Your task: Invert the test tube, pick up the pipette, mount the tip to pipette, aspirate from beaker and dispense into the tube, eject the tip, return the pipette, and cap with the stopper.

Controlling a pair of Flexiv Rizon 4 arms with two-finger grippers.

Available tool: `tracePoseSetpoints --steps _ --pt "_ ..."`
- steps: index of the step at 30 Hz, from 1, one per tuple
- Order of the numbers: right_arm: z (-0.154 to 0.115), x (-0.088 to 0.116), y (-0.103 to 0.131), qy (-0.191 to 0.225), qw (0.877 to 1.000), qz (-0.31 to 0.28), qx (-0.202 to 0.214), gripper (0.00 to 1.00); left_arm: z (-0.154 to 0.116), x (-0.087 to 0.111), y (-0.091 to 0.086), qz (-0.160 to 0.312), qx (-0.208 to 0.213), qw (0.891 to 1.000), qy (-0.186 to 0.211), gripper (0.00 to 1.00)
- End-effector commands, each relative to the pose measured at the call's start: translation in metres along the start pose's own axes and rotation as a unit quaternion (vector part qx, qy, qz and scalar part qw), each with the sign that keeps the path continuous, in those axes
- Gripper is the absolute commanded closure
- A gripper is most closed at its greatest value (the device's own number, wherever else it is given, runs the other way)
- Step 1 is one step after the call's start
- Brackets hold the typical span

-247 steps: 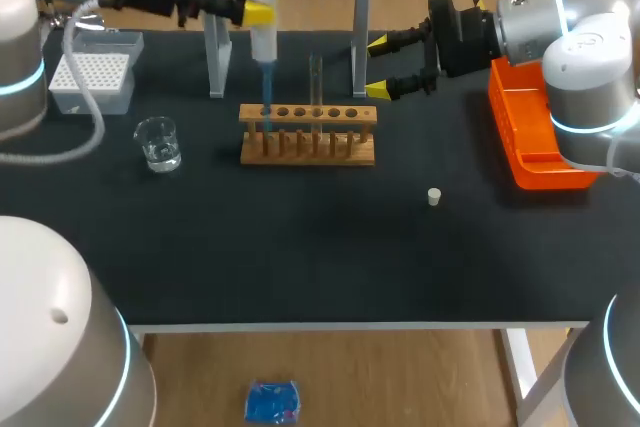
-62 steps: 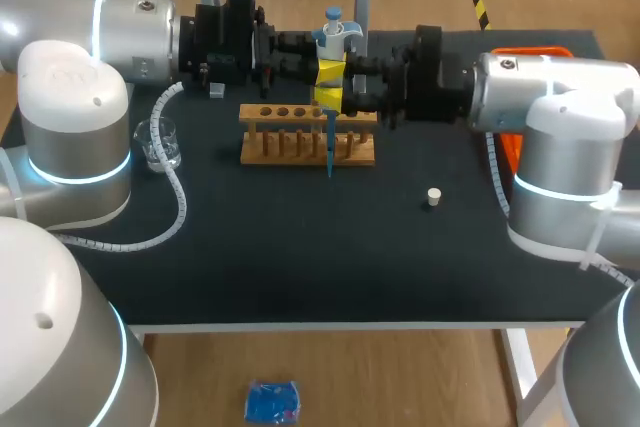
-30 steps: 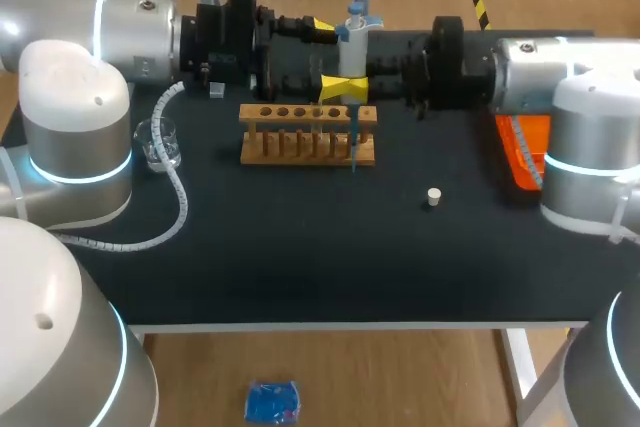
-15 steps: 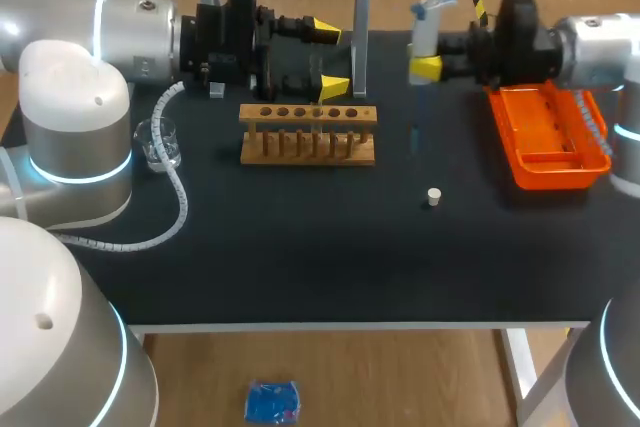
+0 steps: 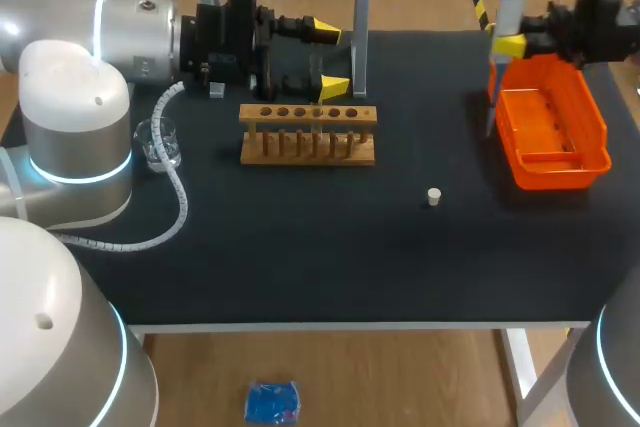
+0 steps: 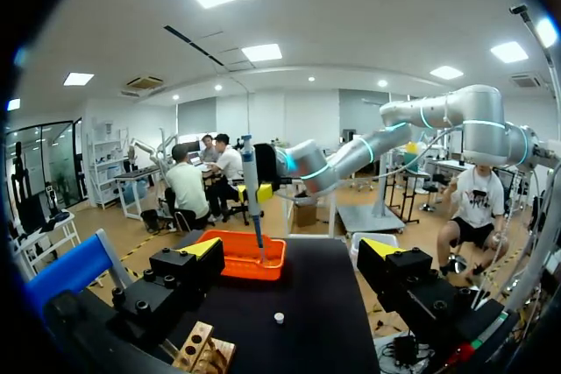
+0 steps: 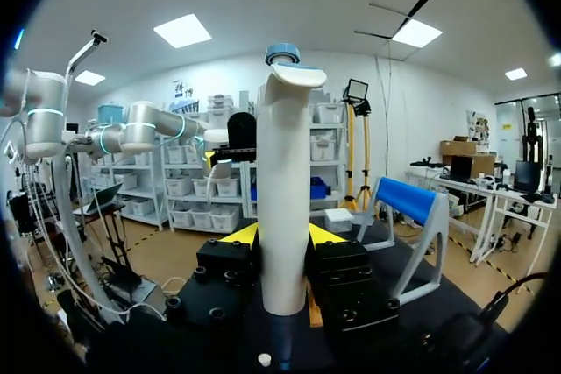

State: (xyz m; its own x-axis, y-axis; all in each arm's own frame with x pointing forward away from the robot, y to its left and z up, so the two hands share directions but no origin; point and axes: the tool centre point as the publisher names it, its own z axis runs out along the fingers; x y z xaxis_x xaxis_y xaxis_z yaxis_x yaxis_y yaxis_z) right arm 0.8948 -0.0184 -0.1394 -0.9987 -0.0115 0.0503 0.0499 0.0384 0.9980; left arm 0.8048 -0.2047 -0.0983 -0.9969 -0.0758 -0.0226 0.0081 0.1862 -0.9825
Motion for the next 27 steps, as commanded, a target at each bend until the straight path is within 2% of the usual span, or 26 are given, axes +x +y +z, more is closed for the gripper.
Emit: tracePoseSetpoints --steps 1,6,13,27 --pt "-0.049 -0.008 -0.004 0.001 1.000 0.001 -0.001 1.00 0.000 0.001 0.001 0.001 0.002 1.000 -0.001 0.00" --pt "-0.078 -0.016 -0.008 -0.002 1.000 0.002 -0.011 1.00 0.000 0.001 0.001 0.001 0.002 1.000 -0.001 0.00" --pt "-0.103 -0.028 -0.018 -0.003 1.000 0.003 -0.010 1.00 0.000 0.001 0.001 0.001 0.002 1.000 -0.001 0.00" --pt "-0.138 -0.026 -0.038 0.009 1.000 -0.013 -0.023 1.00 0.000 0.001 0.001 0.001 0.002 1.000 -0.001 0.00"
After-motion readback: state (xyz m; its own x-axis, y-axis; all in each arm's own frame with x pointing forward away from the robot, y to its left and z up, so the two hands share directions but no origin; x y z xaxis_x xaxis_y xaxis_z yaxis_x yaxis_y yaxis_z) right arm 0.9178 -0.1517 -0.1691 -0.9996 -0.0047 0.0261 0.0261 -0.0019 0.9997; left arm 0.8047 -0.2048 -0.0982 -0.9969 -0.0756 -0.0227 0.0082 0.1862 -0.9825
